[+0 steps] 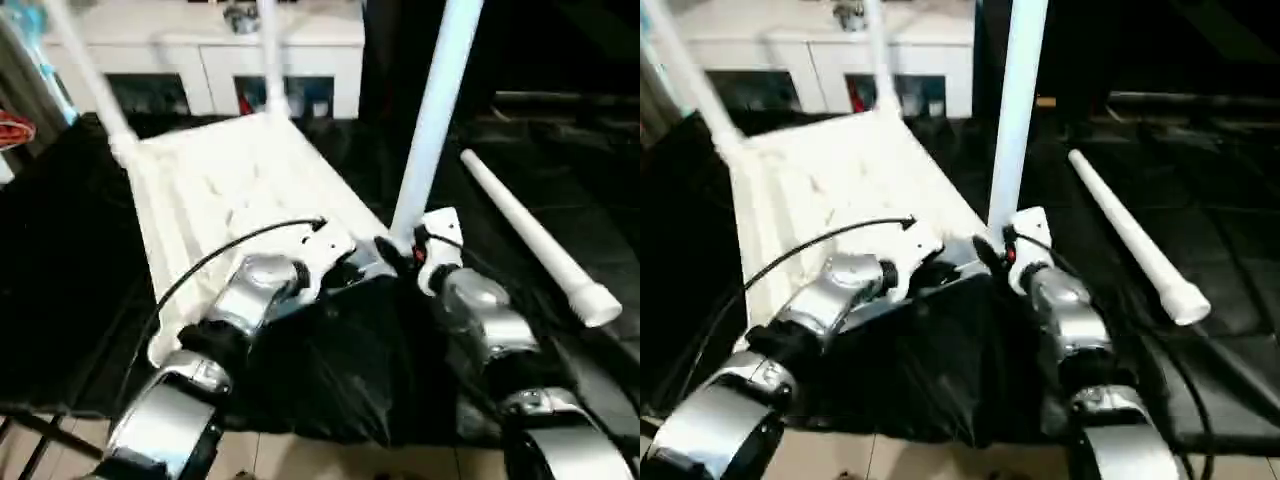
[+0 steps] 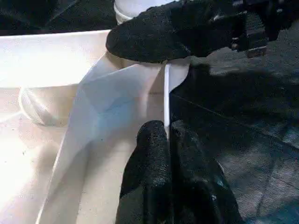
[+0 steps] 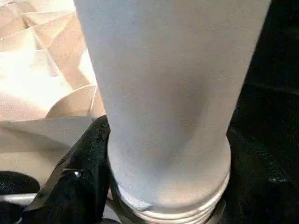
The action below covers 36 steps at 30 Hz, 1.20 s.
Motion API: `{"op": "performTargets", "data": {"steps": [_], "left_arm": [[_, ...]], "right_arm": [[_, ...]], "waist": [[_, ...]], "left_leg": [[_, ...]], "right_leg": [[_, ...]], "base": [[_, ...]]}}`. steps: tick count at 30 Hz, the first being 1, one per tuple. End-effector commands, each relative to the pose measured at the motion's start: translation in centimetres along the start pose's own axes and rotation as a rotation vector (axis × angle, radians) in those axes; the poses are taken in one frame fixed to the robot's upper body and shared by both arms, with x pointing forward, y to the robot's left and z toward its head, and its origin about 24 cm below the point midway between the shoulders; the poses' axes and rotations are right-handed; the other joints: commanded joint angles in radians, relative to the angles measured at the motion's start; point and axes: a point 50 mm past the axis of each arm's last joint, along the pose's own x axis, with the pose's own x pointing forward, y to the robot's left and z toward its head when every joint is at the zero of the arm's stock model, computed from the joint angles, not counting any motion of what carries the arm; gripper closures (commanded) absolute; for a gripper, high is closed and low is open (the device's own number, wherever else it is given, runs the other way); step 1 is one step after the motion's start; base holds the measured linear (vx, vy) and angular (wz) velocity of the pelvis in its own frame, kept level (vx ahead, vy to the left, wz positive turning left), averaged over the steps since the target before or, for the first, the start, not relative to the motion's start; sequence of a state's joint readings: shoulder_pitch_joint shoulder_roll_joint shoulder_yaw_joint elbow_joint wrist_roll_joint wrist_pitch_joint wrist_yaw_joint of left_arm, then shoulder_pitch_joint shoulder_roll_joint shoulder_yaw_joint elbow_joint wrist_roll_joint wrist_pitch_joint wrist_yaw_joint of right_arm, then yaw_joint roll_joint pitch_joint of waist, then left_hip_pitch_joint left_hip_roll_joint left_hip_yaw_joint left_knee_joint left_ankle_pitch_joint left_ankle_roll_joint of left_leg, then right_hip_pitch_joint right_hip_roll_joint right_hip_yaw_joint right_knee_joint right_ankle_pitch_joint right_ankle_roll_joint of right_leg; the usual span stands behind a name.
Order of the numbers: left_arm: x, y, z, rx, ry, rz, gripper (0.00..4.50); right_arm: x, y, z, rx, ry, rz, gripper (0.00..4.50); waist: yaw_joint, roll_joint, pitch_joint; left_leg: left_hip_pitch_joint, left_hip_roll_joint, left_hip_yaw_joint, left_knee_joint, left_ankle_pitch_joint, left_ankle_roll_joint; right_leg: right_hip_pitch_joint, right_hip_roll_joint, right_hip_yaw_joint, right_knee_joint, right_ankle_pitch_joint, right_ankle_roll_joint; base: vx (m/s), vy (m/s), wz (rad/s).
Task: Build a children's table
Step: Rotate leg to tighten
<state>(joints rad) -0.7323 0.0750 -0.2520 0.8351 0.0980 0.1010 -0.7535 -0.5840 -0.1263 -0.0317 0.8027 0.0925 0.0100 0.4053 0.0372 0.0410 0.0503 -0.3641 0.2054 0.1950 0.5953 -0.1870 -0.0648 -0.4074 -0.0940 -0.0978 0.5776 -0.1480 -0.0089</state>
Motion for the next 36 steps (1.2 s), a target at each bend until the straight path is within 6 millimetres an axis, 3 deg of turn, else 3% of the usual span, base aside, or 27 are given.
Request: {"op": "performTargets", "data": {"steps": [1,4,8,14,22,27,28,32,33,36], "left_arm": [[0.5,-0.3,2.4,0.033,-0.120,-0.012,4.50],[0.2,-0.5,2.1,0.048,-0.127,-0.051,4.50],[-0.4,-0.8,1.5,0.075,-0.134,-0.113,4.50],[-1.6,-0.7,0.6,0.083,-0.115,-0.185,4.50],[-3.5,-0.9,-0.5,0.122,-0.100,-0.352,4.50],[-4.4,-1.0,-1.1,0.136,-0.068,-0.414,4.50],[-4.6,-0.9,-1.3,0.139,-0.059,-0.426,4.50],[-5.0,-0.8,-1.5,0.141,-0.045,-0.446,4.50],[-5.1,-0.8,-1.5,0.140,-0.045,-0.449,4.50],[-5.2,-0.8,-1.5,0.138,-0.046,-0.454,4.50]], "right_arm": [[0.7,2.7,-1.3,0.059,0.039,0.116,1.19],[0.5,2.5,-1.3,0.054,0.033,0.149,0.93],[-0.3,2.2,-1.5,-0.025,0.040,0.237,0.55],[-2.3,1.4,-1.4,-0.102,0.042,0.432,0.55],[-5.3,0.6,-1.3,-0.192,0.103,0.698,0.55],[-6.3,0.5,-1.4,-0.216,0.142,0.773,0.55],[-6.5,0.6,-1.4,-0.217,0.153,0.791,0.80],[-6.8,0.9,-1.6,-0.217,0.172,0.830,0.93],[-6.9,1.0,-1.6,-0.216,0.174,0.836,1.21],[-7.0,1.2,-1.6,-0.208,0.178,0.846,1.35]], "waist": [[0.006,-0.020,-0.070],[0.006,-0.020,-0.069],[0.005,-0.022,-0.067],[0.014,-0.022,-0.068],[0.032,-0.021,-0.069],[0.044,-0.020,-0.071],[0.048,-0.019,-0.069],[0.053,-0.021,-0.068],[0.054,-0.021,-0.068],[0.053,-0.020,-0.068]], "left_leg": [[0.005,0.018,-0.014,-0.067,-0.219,0.076],[0.002,0.018,-0.013,-0.068,-0.213,0.088],[0.001,0.019,-0.013,-0.068,-0.224,0.088],[0.002,0.025,-0.011,-0.068,-0.207,0.106],[0.003,0.029,-0.009,-0.069,-0.205,0.104],[0.006,0.032,-0.009,-0.068,-0.192,0.103],[0.007,0.032,-0.009,-0.070,-0.194,0.100],[0.008,0.032,-0.009,-0.071,-0.201,0.088],[0.008,0.032,-0.009,-0.071,-0.204,0.085],[0.007,0.032,-0.010,-0.072,-0.202,0.080]], "right_leg": [[0.050,-0.054,0.039,-0.077,-0.370,-0.183],[0.053,-0.055,0.039,-0.073,-0.340,-0.200],[0.055,-0.057,0.038,-0.076,-0.375,-0.192],[0.054,-0.055,0.042,-0.069,-0.331,-0.209],[0.054,-0.054,0.043,-0.064,-0.317,-0.214],[0.051,-0.056,0.046,-0.060,-0.297,-0.220],[0.051,-0.055,0.046,-0.062,-0.305,-0.216],[0.050,-0.056,0.047,-0.063,-0.323,-0.207],[0.049,-0.057,0.048,-0.064,-0.329,-0.204],[0.050,-0.057,0.048,-0.063,-0.326,-0.202]], "base": [[0.000,0.000,0.00],[0.000,0.000,0.00],[0.000,0.000,0.00],[0.000,0.000,0.00],[0.000,0.000,0.00],[0.000,0.000,0.00],[0.000,0.000,0.00],[0.000,0.000,0.00],[0.000,0.000,0.00],[0.000,0.000,0.00]]}}
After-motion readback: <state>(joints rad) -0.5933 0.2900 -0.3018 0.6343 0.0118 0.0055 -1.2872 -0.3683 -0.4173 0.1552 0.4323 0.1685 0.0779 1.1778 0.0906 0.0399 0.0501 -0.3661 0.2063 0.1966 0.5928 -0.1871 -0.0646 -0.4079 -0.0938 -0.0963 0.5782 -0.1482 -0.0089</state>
